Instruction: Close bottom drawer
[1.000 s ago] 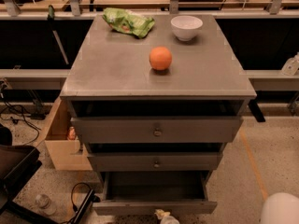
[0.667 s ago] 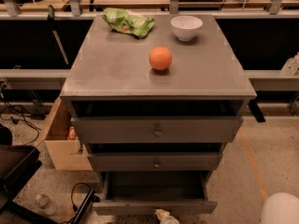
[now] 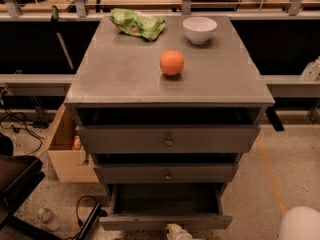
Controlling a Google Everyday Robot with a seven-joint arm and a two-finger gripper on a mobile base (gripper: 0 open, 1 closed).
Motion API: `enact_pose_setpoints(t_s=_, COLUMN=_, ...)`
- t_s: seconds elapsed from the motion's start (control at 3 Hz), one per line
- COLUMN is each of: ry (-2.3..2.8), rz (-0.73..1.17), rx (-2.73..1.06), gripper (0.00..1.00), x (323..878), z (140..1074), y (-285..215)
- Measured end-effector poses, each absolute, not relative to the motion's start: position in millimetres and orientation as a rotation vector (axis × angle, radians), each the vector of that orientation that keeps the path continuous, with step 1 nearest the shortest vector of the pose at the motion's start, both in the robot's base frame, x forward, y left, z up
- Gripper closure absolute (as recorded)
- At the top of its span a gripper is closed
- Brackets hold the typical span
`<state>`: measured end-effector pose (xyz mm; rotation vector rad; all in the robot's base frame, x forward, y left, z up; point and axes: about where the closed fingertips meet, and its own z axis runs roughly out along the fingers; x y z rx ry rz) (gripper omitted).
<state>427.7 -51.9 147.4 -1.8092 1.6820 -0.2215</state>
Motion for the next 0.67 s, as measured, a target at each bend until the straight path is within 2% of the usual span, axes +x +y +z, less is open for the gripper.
enact_pose_setpoints(t_s=0.33, ry=1.682, rz=-0.220, rx=-1.810, gripper=0.95, x=427.5, z=146.9, y=-51.4)
enact_pose_setpoints(t_s=0.67, ry=1.682, rz=-0.220, rx=-1.810, gripper=1.00, x=427.4, z=146.7, y=-51.1)
